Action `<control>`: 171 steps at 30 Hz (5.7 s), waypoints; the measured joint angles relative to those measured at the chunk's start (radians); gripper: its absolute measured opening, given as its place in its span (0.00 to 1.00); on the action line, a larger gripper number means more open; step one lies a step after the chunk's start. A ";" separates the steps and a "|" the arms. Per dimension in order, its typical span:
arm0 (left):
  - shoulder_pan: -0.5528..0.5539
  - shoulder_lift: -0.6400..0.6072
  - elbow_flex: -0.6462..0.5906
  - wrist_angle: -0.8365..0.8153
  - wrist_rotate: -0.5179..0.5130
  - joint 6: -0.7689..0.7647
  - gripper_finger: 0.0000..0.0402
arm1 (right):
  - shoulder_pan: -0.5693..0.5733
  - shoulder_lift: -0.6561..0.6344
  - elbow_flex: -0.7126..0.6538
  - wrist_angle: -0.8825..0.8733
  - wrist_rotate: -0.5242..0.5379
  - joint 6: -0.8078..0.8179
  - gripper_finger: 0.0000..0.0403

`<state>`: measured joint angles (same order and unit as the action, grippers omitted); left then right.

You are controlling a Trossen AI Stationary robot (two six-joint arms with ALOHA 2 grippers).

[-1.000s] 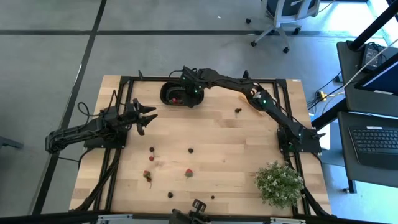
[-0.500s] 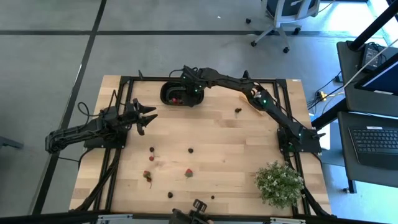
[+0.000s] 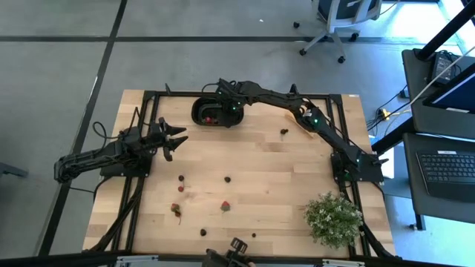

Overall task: Pick and placing Produce into tupperware
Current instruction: Put the top black cherry into the black bin

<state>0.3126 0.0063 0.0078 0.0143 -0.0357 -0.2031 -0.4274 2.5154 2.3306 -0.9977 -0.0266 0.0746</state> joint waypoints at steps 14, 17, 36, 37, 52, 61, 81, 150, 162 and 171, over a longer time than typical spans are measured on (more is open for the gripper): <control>0.000 0.000 0.000 0.000 0.000 0.003 0.45 | 0.000 0.000 0.000 -0.001 0.000 0.002 0.36; 0.000 0.000 0.000 0.000 0.000 0.003 0.45 | 0.000 -0.013 0.000 -0.023 0.000 -0.004 0.36; 0.000 0.000 0.000 0.000 0.000 0.003 0.45 | 0.006 -0.370 0.002 -0.386 -0.001 -0.139 0.36; 0.000 0.000 0.000 0.000 0.000 0.003 0.45 | 0.004 -0.392 0.002 -0.402 -0.001 -0.146 0.36; 0.000 0.000 0.000 0.000 0.000 0.003 0.45 | -0.086 -0.609 0.002 -0.406 -0.001 -0.146 0.36; 0.000 0.000 0.000 0.000 0.000 0.003 0.45 | -0.095 -0.621 -0.219 -0.042 -0.003 -0.135 0.36; 0.000 0.000 0.000 0.001 -0.008 0.003 0.45 | -0.232 -1.237 -1.158 0.416 -0.004 -0.102 0.36; 0.000 0.000 0.000 0.001 -0.008 0.004 0.45 | -0.137 -0.877 -1.563 0.635 0.016 0.122 0.74; 0.000 0.000 0.000 0.001 -0.008 0.004 0.45 | -0.139 -0.870 -1.558 0.628 0.023 0.122 0.53; 0.000 0.000 0.000 0.001 -0.008 0.004 0.45 | -0.140 -0.869 -1.558 0.629 0.023 0.121 0.33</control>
<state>0.3128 0.0063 0.0080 0.0151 -0.0436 -0.1993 -0.5674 1.6466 0.7723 -0.3691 -0.0035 0.1957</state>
